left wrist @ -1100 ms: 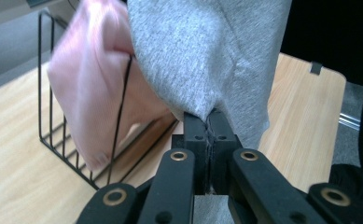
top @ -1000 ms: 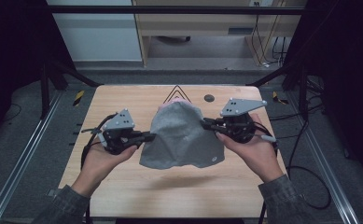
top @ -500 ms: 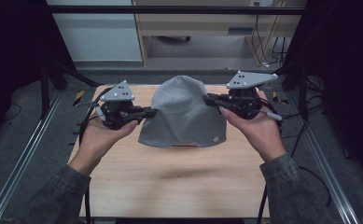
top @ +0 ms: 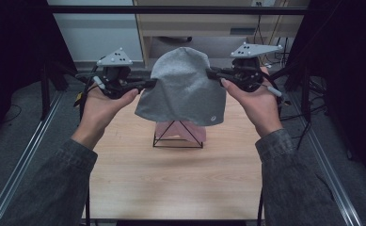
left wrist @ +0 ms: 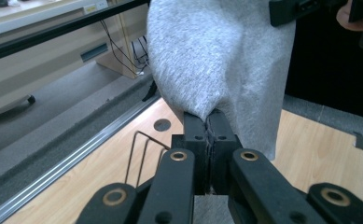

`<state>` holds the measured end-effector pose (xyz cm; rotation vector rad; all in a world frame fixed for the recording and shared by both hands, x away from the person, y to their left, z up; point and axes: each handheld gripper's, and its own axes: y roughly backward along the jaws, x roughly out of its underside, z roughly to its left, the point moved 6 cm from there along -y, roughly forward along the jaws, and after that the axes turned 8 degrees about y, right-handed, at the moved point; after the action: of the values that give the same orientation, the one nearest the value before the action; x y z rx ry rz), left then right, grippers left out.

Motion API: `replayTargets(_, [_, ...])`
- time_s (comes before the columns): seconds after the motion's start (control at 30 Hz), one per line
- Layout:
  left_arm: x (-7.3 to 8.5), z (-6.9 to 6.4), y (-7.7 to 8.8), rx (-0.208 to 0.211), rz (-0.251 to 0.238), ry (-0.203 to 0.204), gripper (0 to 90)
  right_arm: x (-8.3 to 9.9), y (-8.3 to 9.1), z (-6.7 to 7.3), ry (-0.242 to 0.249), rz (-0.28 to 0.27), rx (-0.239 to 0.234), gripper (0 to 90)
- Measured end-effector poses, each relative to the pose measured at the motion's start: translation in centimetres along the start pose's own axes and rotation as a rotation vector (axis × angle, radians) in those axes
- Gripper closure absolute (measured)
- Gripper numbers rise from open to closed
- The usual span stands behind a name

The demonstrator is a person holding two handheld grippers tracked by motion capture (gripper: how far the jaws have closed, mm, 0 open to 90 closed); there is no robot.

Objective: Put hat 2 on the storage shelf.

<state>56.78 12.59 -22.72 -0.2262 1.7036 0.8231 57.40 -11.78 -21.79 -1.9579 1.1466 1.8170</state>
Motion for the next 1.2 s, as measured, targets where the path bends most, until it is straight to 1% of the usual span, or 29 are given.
replayTargets(0.03, [-0.3, 0.1, -0.1, 0.01, -0.01, 0.015, 88.8, -0.1, 0.0, -0.2, -0.007, -0.004, 0.008, 86.1])
replayTargets(0.07, [-0.5, 0.1, -0.3, 0.012, -0.015, 0.019, 88.8, -0.2, 0.0, -0.4, -0.01, -0.006, 0.012, 86.1])
replayTargets(0.13, [-0.7, 0.3, -0.7, -0.011, -0.006, 0.003, 88.8, -0.2, -0.1, -0.7, -0.009, -0.002, 0.022, 86.1])
replayTargets(0.17, [-0.9, 0.5, -0.9, -0.015, -0.007, 0.006, 88.8, -0.2, -0.2, -0.9, -0.009, -0.002, 0.029, 86.1])
replayTargets(0.23, [-1.1, 1.1, -1.3, -0.009, -0.018, 0.036, 88.8, -0.2, -0.4, -1.2, -0.006, -0.002, 0.04, 86.1])
replayTargets(0.33, [-1.0, 1.6, -1.9, -0.01, -0.015, 0.047, 88.8, 0.2, -0.8, -1.9, -0.023, -0.001, 0.049, 86.1])
replayTargets(0.5, [-0.8, 1.8, -2.6, -0.023, -0.007, 0.029, 88.8, 0.7, -1.2, -2.5, -0.037, 0.003, 0.052, 86.0])
replayTargets(0.63, [-0.9, 1.7, -2.8, -0.02, -0.017, 0.041, 88.8, 0.6, -1.2, -2.7, -0.043, -0.008, 0.057, 86.0])
replayTargets(0.7, [-0.9, 1.6, -2.8, -0.026, -0.017, 0.032, 88.8, 0.6, -1.2, -2.7, -0.043, -0.012, 0.061, 86.1])
replayTargets(0.83, [-1.2, 1.9, -3.0, -0.035, -0.037, 0.043, 88.7, 0.5, -1.3, -2.9, -0.047, -0.022, 0.068, 86.0])
replayTargets(0.93, [-1.4, 2.4, -3.2, -0.049, -0.05, 0.037, 88.7, 0.3, -1.4, -3.3, -0.057, -0.038, 0.08, 86.0])
replayTargets(1.1, [-1.8, 3.1, -3.7, -0.057, -0.096, 0.048, 88.7, 0.2, -1.7, -4.0, -0.058, -0.058, 0.087, 86.1])
replayTargets(1.2, [-1.8, 3.6, -4.0, -0.075, -0.116, 0.049, 88.8, 0.3, -1.8, -4.3, -0.05, -0.063, 0.098, 86.0])
